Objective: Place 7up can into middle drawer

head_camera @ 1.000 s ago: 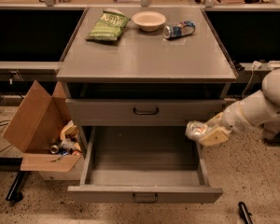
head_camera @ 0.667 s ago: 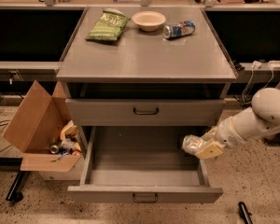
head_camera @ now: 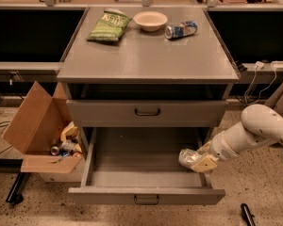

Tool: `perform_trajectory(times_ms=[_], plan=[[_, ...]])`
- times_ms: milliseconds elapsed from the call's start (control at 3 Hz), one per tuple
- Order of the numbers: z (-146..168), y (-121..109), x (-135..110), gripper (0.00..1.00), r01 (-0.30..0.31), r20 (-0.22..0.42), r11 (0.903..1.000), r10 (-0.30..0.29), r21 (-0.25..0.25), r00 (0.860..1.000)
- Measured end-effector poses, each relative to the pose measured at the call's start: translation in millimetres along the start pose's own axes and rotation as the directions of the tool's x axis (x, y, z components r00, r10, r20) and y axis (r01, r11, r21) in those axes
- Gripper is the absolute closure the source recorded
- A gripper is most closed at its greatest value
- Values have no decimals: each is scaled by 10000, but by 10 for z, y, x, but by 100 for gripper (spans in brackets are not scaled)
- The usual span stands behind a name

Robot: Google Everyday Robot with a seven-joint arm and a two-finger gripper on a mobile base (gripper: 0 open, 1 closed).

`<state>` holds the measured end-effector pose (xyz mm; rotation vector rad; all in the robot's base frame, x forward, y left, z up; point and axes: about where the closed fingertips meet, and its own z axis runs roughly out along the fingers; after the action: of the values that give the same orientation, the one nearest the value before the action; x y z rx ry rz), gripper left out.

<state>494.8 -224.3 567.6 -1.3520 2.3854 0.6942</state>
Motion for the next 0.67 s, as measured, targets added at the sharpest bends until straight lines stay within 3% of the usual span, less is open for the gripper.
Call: perform_trajectory(times_ms=[667], plan=[[436,-24,-207,100,670,540,9976,-661,-156,9964]])
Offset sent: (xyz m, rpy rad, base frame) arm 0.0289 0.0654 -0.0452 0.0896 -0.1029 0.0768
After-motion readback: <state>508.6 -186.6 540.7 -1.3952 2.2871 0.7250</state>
